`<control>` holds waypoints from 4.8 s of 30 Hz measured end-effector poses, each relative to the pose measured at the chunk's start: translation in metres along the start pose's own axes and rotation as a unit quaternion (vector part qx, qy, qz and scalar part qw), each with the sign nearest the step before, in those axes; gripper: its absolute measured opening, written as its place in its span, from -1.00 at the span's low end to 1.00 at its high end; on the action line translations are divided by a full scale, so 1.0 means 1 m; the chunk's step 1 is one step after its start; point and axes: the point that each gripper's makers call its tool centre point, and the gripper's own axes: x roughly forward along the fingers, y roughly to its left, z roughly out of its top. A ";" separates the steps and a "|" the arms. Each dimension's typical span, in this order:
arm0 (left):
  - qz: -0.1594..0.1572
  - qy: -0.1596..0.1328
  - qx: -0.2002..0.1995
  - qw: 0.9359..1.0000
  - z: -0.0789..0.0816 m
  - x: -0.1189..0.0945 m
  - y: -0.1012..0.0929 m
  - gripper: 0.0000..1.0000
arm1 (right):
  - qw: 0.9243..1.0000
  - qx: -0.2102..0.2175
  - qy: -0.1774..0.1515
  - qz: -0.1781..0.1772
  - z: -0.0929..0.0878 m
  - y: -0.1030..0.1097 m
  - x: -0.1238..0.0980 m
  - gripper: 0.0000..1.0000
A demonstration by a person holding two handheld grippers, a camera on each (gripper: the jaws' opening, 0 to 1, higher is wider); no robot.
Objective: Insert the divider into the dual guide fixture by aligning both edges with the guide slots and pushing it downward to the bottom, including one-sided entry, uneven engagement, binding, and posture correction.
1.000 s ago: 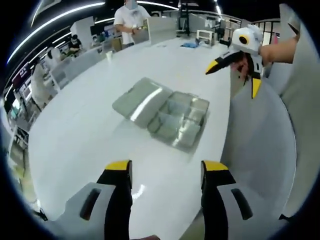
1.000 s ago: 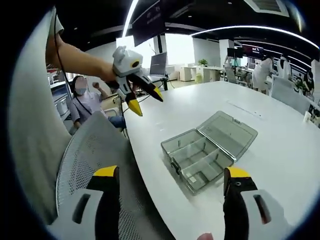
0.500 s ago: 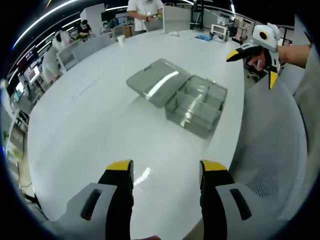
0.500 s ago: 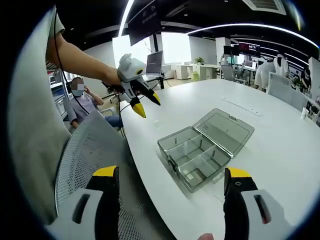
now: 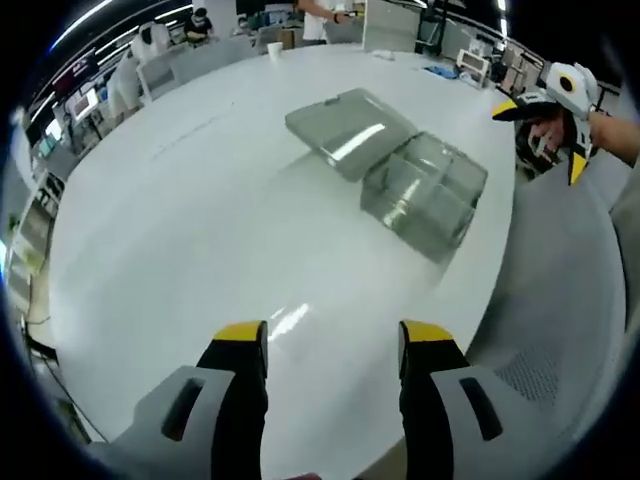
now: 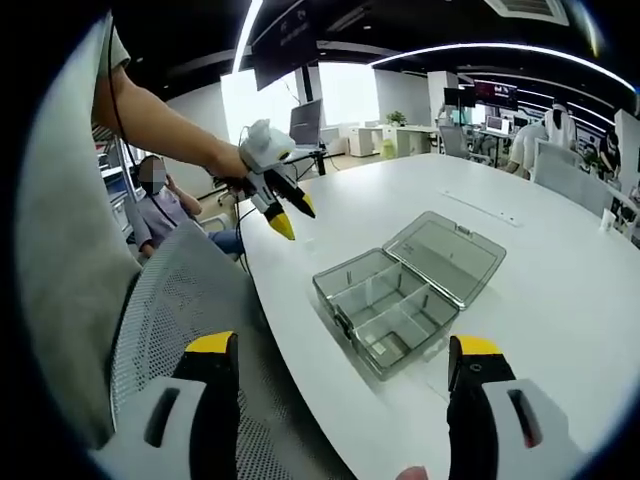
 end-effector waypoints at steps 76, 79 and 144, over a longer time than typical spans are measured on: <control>0.133 0.160 -0.234 0.950 -0.031 0.041 0.042 -0.39 | 1.000 0.009 0.005 0.006 -0.002 -0.008 -0.002 0.71; 0.139 0.162 -0.237 0.948 -0.031 0.040 0.041 -0.39 | 1.000 0.009 0.004 0.006 -0.002 -0.007 -0.001 0.71; 0.110 0.124 -0.182 0.969 -0.019 0.036 0.027 -0.45 | 1.000 0.009 0.012 0.011 -0.005 -0.008 -0.001 0.70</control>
